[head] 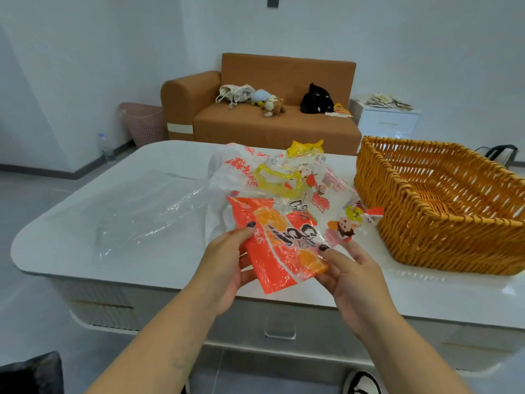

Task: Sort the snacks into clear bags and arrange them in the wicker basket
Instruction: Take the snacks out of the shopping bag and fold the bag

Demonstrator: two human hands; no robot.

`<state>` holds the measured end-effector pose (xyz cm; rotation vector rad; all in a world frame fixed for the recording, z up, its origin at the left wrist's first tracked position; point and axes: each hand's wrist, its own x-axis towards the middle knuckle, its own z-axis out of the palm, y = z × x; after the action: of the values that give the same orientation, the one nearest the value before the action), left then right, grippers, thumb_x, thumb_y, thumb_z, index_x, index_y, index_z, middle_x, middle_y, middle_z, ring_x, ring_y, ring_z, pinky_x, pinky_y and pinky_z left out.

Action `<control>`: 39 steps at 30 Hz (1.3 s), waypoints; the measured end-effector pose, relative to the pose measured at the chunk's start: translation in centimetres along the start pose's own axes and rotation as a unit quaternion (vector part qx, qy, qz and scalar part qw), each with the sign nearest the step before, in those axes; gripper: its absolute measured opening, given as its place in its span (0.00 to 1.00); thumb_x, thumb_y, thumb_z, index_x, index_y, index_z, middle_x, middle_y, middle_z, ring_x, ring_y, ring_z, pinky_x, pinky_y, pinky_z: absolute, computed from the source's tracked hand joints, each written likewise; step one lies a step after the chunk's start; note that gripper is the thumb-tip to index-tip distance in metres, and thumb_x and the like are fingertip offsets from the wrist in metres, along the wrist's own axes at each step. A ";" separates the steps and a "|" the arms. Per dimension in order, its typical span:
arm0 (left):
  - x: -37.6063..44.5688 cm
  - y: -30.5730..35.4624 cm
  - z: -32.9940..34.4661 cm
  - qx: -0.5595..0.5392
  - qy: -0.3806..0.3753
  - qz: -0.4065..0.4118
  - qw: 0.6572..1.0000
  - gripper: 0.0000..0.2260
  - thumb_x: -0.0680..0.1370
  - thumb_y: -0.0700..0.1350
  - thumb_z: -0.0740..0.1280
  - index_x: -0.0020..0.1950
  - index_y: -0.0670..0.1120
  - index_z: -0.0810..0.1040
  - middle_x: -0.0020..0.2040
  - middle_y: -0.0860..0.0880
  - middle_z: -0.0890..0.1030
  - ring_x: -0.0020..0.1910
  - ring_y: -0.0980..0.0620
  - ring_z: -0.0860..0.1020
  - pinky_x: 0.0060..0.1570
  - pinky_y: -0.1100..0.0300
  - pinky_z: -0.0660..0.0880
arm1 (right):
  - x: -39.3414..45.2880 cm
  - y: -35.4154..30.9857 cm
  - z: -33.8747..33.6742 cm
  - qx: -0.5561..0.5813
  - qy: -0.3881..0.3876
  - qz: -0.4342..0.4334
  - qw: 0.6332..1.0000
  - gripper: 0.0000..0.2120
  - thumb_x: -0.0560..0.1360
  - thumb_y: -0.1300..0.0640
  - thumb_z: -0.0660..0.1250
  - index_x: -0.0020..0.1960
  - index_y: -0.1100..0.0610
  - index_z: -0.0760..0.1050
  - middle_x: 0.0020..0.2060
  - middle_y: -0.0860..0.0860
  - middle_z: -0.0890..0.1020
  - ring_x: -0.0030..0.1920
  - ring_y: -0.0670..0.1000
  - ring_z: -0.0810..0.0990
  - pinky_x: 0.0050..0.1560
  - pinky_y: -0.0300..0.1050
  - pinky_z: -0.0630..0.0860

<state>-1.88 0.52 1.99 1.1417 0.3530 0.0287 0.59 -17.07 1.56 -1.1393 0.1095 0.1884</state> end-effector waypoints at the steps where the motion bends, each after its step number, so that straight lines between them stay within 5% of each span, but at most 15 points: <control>1: -0.1 -0.1 0.1 0.021 -0.004 0.003 1.000 0.10 0.82 0.42 0.61 0.59 0.45 0.79 0.47 0.46 0.86 0.42 0.50 0.83 0.39 0.55 0.80 | 0.0 0.0 -0.1 -0.004 0.009 -0.014 1.000 0.21 0.76 0.69 0.64 0.66 0.55 0.70 0.48 0.56 0.85 0.41 0.54 0.85 0.34 0.42 0.80; 6: -0.8 -0.1 0.3 0.077 -0.001 0.023 0.997 0.10 0.83 0.42 0.60 0.60 0.46 0.78 0.48 0.47 0.86 0.43 0.50 0.85 0.43 0.51 0.80 | 0.4 0.8 -0.4 -0.178 -0.013 -0.165 0.970 0.21 0.80 0.63 0.62 0.63 0.38 0.72 0.56 0.42 0.80 0.50 0.50 0.84 0.40 0.49 0.83; 10: -1.0 0.7 0.0 0.059 -0.005 0.011 0.998 0.17 0.81 0.59 0.59 0.59 0.50 0.80 0.49 0.46 0.86 0.46 0.47 0.85 0.46 0.49 0.81 | 0.5 1.8 -1.2 -0.479 -0.069 -0.366 0.795 0.31 0.76 0.72 0.60 0.64 0.38 0.71 0.64 0.44 0.73 0.60 0.36 0.71 0.53 0.35 0.79; 12: -1.1 1.0 -0.2 0.075 -0.009 0.019 0.997 0.18 0.77 0.61 0.62 0.59 0.51 0.80 0.49 0.47 0.86 0.48 0.46 0.85 0.51 0.47 0.80 | 0.5 2.3 -1.2 -0.524 -0.094 -0.382 0.756 0.33 0.74 0.75 0.62 0.67 0.41 0.70 0.67 0.48 0.71 0.60 0.39 0.70 0.53 0.27 0.75; 15: -1.2 0.9 -0.4 0.107 0.016 0.045 0.993 0.13 0.74 0.47 0.72 0.58 0.48 0.79 0.46 0.47 0.86 0.43 0.47 0.85 0.45 0.51 0.81 | 0.3 2.7 -1.0 -0.551 -0.117 -0.379 0.734 0.34 0.75 0.72 0.63 0.70 0.41 0.67 0.69 0.44 0.65 0.60 0.38 0.68 0.53 0.33 0.77; 17: -1.0 0.6 -0.6 0.120 0.043 0.052 0.990 0.13 0.74 0.39 0.73 0.57 0.47 0.79 0.46 0.46 0.86 0.42 0.47 0.85 0.45 0.50 0.81 | -0.1 2.6 -0.9 -0.523 -0.163 -0.326 0.770 0.35 0.74 0.69 0.63 0.70 0.36 0.62 0.70 0.38 0.61 0.61 0.34 0.67 0.51 0.32 0.77; 19: -0.8 0.6 -0.7 0.123 0.061 0.050 0.989 0.12 0.75 0.37 0.71 0.56 0.47 0.79 0.46 0.47 0.86 0.43 0.46 0.85 0.48 0.47 0.81 | -0.7 2.0 -0.4 -0.429 -0.194 -0.219 0.855 0.35 0.69 0.61 0.63 0.71 0.35 0.61 0.68 0.35 0.64 0.62 0.34 0.70 0.48 0.30 0.75; 21: -0.6 0.6 -0.8 0.125 0.060 0.048 0.989 0.10 0.76 0.38 0.69 0.56 0.48 0.79 0.46 0.47 0.86 0.43 0.46 0.85 0.50 0.44 0.81 | -0.8 1.1 -0.1 -0.305 -0.163 -0.136 0.928 0.34 0.63 0.54 0.64 0.68 0.38 0.64 0.62 0.36 0.73 0.56 0.39 0.78 0.46 0.35 0.76; 23: -0.6 0.7 -0.8 0.134 0.036 0.045 0.989 0.10 0.77 0.38 0.68 0.57 0.48 0.80 0.45 0.47 0.86 0.42 0.48 0.85 0.51 0.44 0.81 | -0.2 0.1 -0.3 -0.231 -0.115 -0.077 0.963 0.29 0.64 0.50 0.67 0.66 0.45 0.70 0.54 0.42 0.81 0.50 0.44 0.82 0.45 0.40 0.77; 27: -1.0 0.4 -0.4 0.177 -0.046 0.031 0.983 0.09 0.80 0.41 0.66 0.57 0.51 0.80 0.46 0.48 0.86 0.40 0.52 0.85 0.46 0.52 0.81 | 0.4 -1.2 -0.6 -0.201 -0.104 0.008 0.974 0.10 0.77 0.56 0.65 0.53 0.59 0.80 0.43 0.55 0.84 0.39 0.51 0.82 0.36 0.46 0.78; 33: -1.0 0.1 -0.2 0.219 -0.045 0.046 0.974 0.07 0.81 0.46 0.64 0.55 0.53 0.81 0.44 0.51 0.86 0.41 0.53 0.85 0.44 0.56 0.78 | 0.0 -1.8 -1.5 -0.213 -0.171 0.019 0.962 0.09 0.71 0.56 0.73 0.49 0.59 0.84 0.46 0.62 0.84 0.42 0.55 0.81 0.36 0.46 0.79; 39: -1.2 -0.3 0.2 0.248 -0.068 0.062 0.964 0.09 0.76 0.46 0.70 0.56 0.53 0.79 0.46 0.49 0.87 0.45 0.48 0.85 0.49 0.49 0.81 | -0.3 -1.3 -1.7 -0.266 -0.069 -0.080 0.958 0.06 0.74 0.67 0.68 0.46 0.59 0.82 0.38 0.55 0.86 0.36 0.51 0.85 0.30 0.39 0.77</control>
<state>-2.96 -0.02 2.06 1.6520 0.1671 -0.0309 0.62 -19.12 2.06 -1.6606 -0.1687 0.1556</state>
